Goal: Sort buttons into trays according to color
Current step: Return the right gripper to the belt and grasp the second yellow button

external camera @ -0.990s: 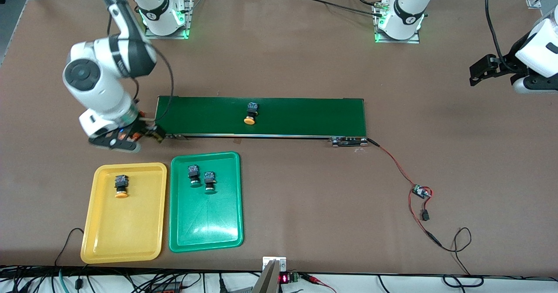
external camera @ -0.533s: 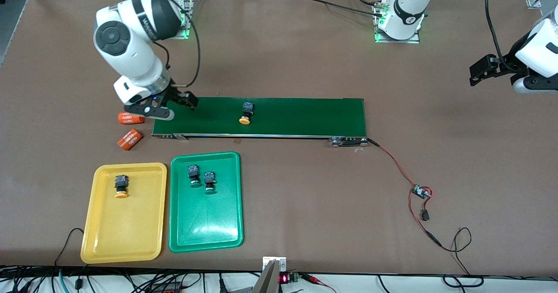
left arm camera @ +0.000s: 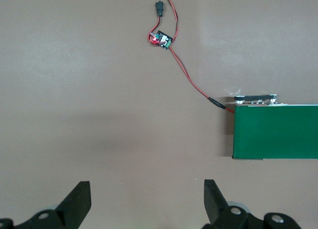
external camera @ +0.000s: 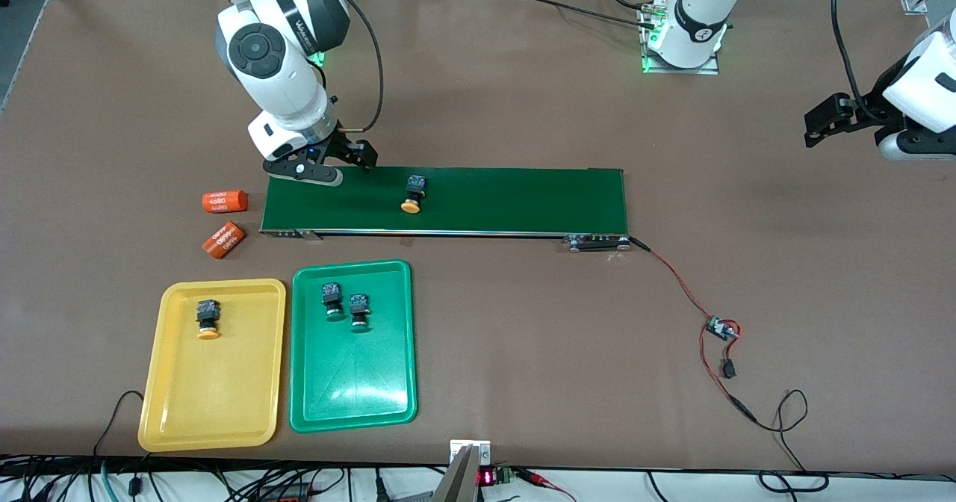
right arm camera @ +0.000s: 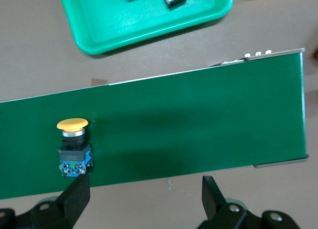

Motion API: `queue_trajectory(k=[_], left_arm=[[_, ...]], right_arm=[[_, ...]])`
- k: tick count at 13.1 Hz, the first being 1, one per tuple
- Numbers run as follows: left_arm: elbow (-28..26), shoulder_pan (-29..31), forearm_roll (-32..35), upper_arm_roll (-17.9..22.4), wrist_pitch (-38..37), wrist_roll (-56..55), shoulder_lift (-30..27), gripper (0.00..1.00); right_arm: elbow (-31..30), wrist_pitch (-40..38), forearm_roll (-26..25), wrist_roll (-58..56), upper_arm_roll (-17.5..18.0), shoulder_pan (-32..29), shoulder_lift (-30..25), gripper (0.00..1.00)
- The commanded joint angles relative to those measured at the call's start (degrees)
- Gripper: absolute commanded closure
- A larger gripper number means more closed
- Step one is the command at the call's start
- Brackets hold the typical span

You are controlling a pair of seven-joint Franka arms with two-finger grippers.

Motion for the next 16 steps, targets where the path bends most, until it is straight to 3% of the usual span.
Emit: queue_trajectory(k=[1, 10, 14, 16], left_arm=[[0.35, -0.06, 0.7, -0.04, -0.87, 1.32, -0.57, 0.0], [0.35, -0.06, 0.7, -0.13, -0.96, 1.32, -0.57, 0.0], [0.36, -0.06, 0.7, -0.04, -0.87, 1.32, -0.57, 0.0], [0.36, -0.06, 0.7, -0.04, -0.87, 1.32, -0.57, 0.0]], right_arm=[[-3.51, 4.4, 1.05, 2.99, 1.79, -0.7, -0.68, 0.0], [-2.72, 5.55, -0.09, 9.94, 1.7, 1.75, 4.33, 0.0], [-2.55, 6.78, -10.71, 8.98, 1.7, 2.81, 7.06, 0.0], [-2.63, 7.13, -11.08, 7.75, 1.7, 3.25, 7.06, 0.0]])
